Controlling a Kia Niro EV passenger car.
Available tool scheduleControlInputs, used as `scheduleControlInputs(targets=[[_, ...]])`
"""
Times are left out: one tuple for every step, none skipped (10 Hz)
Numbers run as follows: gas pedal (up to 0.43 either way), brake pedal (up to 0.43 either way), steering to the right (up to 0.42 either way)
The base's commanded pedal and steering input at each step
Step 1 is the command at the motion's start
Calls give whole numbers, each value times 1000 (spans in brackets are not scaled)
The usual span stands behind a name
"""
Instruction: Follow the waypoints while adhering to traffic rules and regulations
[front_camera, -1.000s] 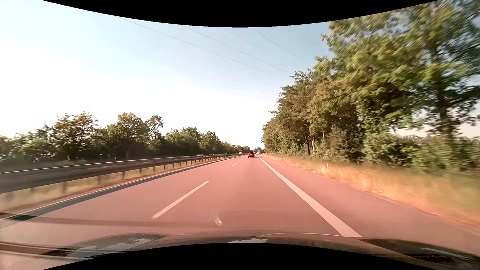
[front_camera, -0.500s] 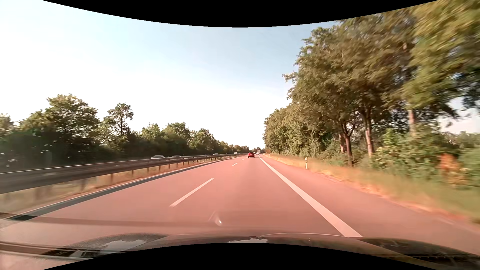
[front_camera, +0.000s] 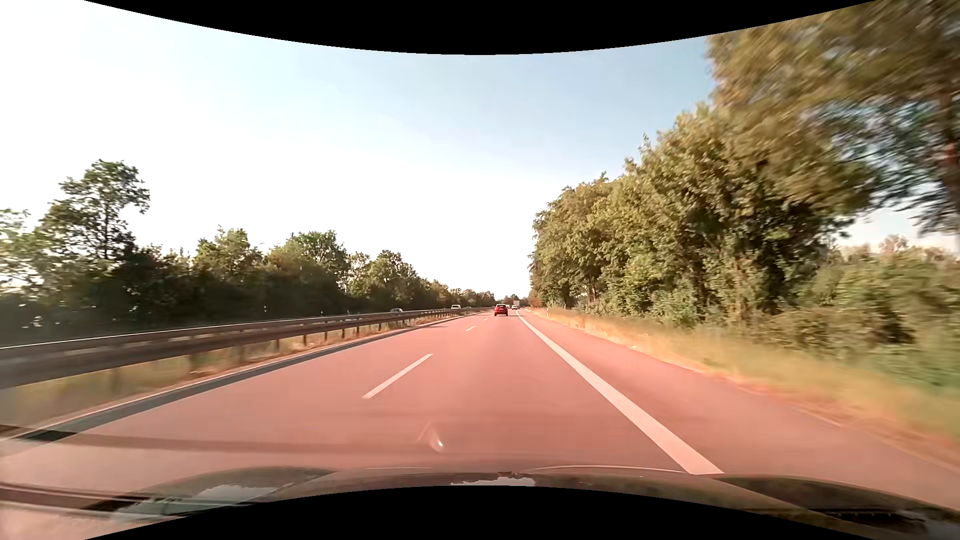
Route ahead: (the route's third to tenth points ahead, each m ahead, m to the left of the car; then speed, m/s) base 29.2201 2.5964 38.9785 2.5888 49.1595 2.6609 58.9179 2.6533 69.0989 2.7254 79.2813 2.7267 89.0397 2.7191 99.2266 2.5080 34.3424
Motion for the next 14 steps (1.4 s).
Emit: scheduleControlInputs(targets=[[378,6,1],[378,6,2],[370,6,2],[350,6,2],[339,6,2],[311,6,2],[299,6,2],[287,6,2],[287,6,2],[287,6,1],[287,6,1],[287,6,1],[287,6,0],[287,6,0]])
